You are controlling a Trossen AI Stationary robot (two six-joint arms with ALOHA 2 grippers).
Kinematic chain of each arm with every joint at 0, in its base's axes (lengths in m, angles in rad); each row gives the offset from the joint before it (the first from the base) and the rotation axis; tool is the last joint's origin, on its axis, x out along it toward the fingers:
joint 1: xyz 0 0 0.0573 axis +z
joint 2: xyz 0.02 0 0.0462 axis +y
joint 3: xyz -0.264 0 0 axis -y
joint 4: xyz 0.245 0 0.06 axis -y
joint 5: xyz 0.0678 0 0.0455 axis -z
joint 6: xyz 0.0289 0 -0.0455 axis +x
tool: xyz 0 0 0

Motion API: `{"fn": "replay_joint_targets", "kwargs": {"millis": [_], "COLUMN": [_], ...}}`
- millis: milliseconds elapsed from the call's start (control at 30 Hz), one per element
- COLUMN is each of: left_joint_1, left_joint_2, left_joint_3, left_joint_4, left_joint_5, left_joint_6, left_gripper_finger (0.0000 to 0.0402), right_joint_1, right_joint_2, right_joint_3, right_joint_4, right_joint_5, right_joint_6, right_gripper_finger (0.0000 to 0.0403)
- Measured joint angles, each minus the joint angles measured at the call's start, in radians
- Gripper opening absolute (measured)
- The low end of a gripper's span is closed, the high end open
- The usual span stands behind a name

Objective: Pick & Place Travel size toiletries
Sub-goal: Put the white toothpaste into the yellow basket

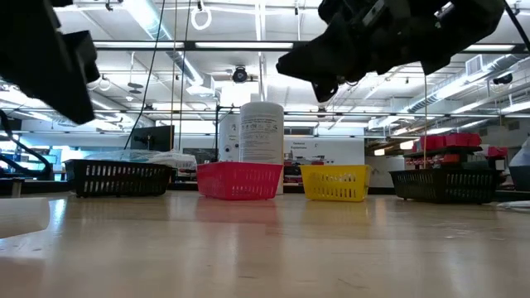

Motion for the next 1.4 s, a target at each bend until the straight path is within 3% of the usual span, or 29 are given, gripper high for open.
{"fn": "replay_joint_targets", "kwargs": {"millis": [133, 467, 767, 967, 1167, 1400], "left_joint_1": [-0.021, -0.09, -0.133, -0.143, -0.147, -0.102], "left_joint_2": [0.036, 0.048, 0.174, 0.233, 0.231, 0.235], "left_joint_3": [0.001, 0.001, 0.001, 0.006, 0.002, -0.001], "left_joint_4": [0.008, -0.01, 0.015, 0.02, 0.021, 0.012], "left_joint_5": [0.009, -0.089, -0.1, -0.118, -0.226, -0.441], "left_joint_6": [0.011, -0.025, -0.085, -0.129, -0.088, -0.137], "left_gripper_finger": [0.0221, 0.0227, 0.0226, 0.0225, 0.0177, 0.0106], "right_joint_1": [0.039, 0.156, 0.228, 0.256, 0.26, 0.26], "right_joint_2": [0.0, 0.0, 0.0, 0.0, 0.0, 0.0], "right_joint_3": [0.0, 0.0, 0.0, 0.0, 0.0, 0.0], "right_joint_4": [0.0, -0.003, -0.016, -0.033, -0.032, -0.112], "right_joint_5": [0.0, -0.033, 0.057, 0.064, 0.064, 0.068], "right_joint_6": [0.0, 0.042, 0.042, 0.042, 0.051, 0.17], "right_gripper_finger": [0.005, 0.005, 0.005, 0.005, 0.005, 0.005]}}
